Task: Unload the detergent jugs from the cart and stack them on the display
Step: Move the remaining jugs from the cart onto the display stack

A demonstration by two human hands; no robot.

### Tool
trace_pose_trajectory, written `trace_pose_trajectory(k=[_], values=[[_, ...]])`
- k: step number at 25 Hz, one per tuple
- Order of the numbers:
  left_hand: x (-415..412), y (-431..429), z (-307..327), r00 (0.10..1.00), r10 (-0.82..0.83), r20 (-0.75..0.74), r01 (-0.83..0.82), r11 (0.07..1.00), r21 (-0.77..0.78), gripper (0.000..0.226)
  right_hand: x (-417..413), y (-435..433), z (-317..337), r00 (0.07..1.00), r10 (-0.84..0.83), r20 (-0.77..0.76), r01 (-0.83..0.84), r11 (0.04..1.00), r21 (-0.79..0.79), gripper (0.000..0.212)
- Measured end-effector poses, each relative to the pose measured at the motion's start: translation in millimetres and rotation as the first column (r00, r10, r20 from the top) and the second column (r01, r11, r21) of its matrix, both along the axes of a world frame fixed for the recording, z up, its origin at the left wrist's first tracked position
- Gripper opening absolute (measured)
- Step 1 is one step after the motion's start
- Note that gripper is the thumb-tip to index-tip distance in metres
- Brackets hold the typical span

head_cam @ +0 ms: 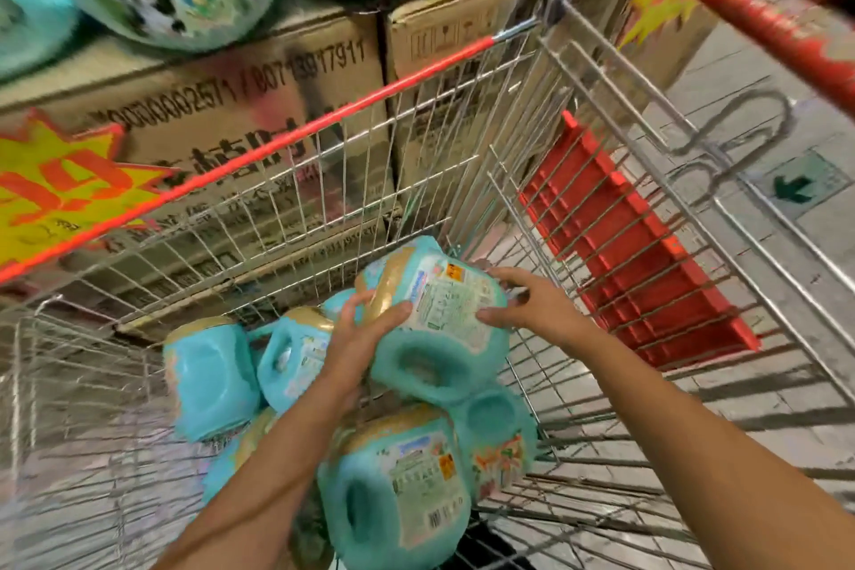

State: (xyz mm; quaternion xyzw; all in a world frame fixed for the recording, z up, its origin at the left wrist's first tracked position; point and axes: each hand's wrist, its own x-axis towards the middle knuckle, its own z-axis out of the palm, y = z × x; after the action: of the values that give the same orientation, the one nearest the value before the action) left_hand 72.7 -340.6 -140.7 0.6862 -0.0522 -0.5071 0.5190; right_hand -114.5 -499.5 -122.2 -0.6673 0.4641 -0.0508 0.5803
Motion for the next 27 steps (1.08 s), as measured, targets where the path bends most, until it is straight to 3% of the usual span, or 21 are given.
trace_pose_trajectory(k=[2, 6, 8, 10, 12, 14, 16, 17, 20, 23, 27], values=[[14.4, 5.0, 39.2, 0.994, -0.045, 0.096, 0.053, 0.995, -0.088, 0.062, -0.3, 2.5, 33.7, 0.993, 0.02, 0.12, -0.029, 0.997, 0.072, 0.057], [42.5, 13.6, 115.6, 0.948, -0.142, 0.286, 0.22, 0.94, -0.26, 0.072, 2.0, 14.0, 88.7, 0.945, 0.138, 0.297, -0.175, 0.979, 0.104, 0.083], [47.7, 20.5, 147.2, 0.903, -0.175, 0.392, 0.31, 0.898, -0.313, 0.075, 6.1, 26.4, 103.6, 0.9, 0.129, 0.417, -0.226, 0.955, 0.194, 0.103], [48.5, 26.2, 170.9, 0.876, -0.174, 0.449, 0.346, 0.876, -0.335, 0.071, 11.1, 43.3, 111.3, 0.834, 0.07, 0.547, -0.277, 0.911, 0.305, 0.109], [46.5, 29.5, 187.8, 0.871, -0.155, 0.467, 0.327, 0.891, -0.315, 0.069, 16.1, 57.4, 114.9, 0.779, -0.008, 0.627, -0.258, 0.908, 0.332, 0.099], [39.7, 32.4, 194.8, 0.845, -0.044, 0.533, 0.198, 0.952, -0.235, 0.082, 21.9, 68.7, 118.4, 0.742, -0.092, 0.664, -0.17, 0.932, 0.319, 0.083], [17.9, 39.5, 198.9, 0.696, 0.046, 0.716, 0.107, 0.98, -0.168, 0.088, 27.5, 78.5, 122.3, 0.708, -0.147, 0.691, -0.051, 0.965, 0.257, 0.075], [1.6, 42.8, 198.1, 0.646, 0.047, 0.762, 0.145, 0.972, -0.184, 0.088, 30.1, 82.8, 124.8, 0.694, -0.15, 0.704, 0.011, 0.98, 0.198, 0.074], [-40.8, 44.8, 186.3, 0.756, 0.027, 0.655, 0.206, 0.939, -0.277, 0.112, 37.2, 94.8, 128.3, 0.674, -0.118, 0.73, 0.112, 0.992, 0.057, 0.072], [-43.5, 38.5, 177.4, 0.744, 0.052, 0.666, 0.14, 0.963, -0.231, 0.152, 40.6, 107.6, 127.0, 0.611, -0.195, 0.767, 0.064, 0.978, 0.197, 0.058], [-44.2, 36.7, 170.4, 0.78, 0.171, 0.603, 0.058, 0.939, -0.34, 0.16, 36.6, 121.1, 124.2, 0.624, -0.154, 0.766, 0.068, 0.987, 0.143, 0.046]])
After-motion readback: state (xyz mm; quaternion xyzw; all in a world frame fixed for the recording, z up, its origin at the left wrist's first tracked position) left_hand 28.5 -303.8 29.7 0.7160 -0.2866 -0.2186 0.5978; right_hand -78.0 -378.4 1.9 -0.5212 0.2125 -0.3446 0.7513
